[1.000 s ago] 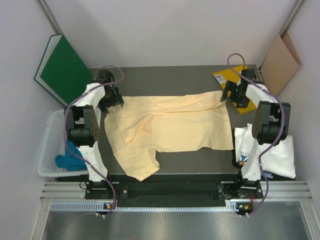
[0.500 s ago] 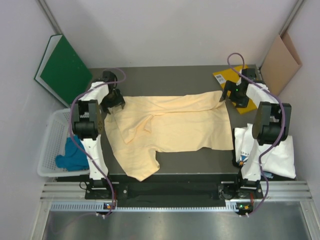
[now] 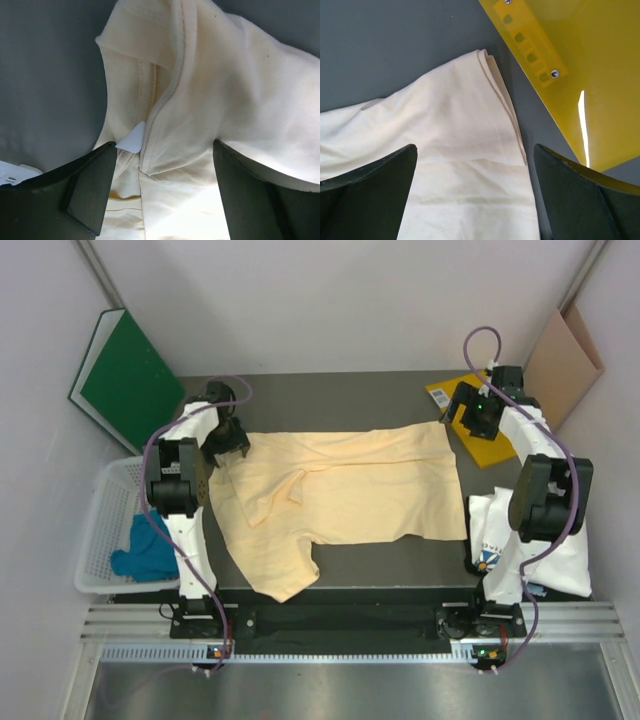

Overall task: Fold and stack the t-shirts
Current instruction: Fold the tshirt

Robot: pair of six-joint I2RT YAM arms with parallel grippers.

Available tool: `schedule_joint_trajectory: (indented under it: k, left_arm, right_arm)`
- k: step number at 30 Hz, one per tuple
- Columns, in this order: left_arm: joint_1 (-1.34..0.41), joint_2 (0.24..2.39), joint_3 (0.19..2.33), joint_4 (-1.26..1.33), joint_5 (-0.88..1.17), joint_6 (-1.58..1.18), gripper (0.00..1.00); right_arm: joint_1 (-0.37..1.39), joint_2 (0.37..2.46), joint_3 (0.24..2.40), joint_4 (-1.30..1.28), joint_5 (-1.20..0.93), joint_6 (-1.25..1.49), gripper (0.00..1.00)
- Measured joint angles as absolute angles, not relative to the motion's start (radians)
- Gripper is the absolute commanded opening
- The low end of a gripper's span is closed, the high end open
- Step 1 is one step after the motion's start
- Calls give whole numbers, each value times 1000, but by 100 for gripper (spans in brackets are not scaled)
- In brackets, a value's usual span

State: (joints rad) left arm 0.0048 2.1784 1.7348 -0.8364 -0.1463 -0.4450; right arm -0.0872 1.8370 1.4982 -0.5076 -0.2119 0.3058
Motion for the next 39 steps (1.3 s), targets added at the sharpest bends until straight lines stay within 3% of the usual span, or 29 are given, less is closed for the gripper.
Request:
schedule_joint_trajectory:
  k: [7,13,17,18,19,20,21,22,23,25,26,35,38,39]
  left_arm:
    - [5,2194,1760,-850,-150,-443,78]
    - [2,2223,1806,-884,-144,-444,65]
    - [-1,2243,1837,-900,-130,-451,39]
    - [-1,2250,1847,-902,-128,-450,22]
    - [-2,2256,1857,-905,-128,-450,6]
    - [-2,2262,1866,-909,-128,-459,0]
    - [-2,2268,1877,-911,-119,-462,0]
    - [-3,2277,1890,-920,-120,-460,0]
    - [-4,2285,1904,-931,-121,-459,0]
    - [-4,2301,1933,-959,-122,-462,0]
    - [-4,2311,1950,-973,-123,-463,0]
    - [-4,2399,2111,-991,-147,-487,0]
    - [-3,2458,2216,-965,-147,-499,1]
    - [-2,2492,2278,-959,-144,-501,13]
  right_arm:
    - [-87,1916,1499,-476,-233,337,100]
    - [-85,2055,1509,-429,-263,364,98]
    - [-79,2080,1540,-399,-290,373,93]
    - [-76,2088,1547,-388,-295,376,90]
    - [-74,2099,1549,-379,-299,377,75]
    - [-72,2112,1555,-378,-304,378,66]
    - [-72,2124,1568,-372,-316,376,56]
    - [-69,2138,1584,-370,-318,380,34]
    - [-68,2151,1595,-367,-324,375,23]
    - [-64,2188,1619,-366,-333,384,3]
    - [-64,2199,1626,-363,-339,387,0]
    - [-54,2254,1717,-383,-335,388,0]
    - [-51,2299,1789,-385,-330,395,10]
    - [-51,2313,1812,-387,-327,399,23]
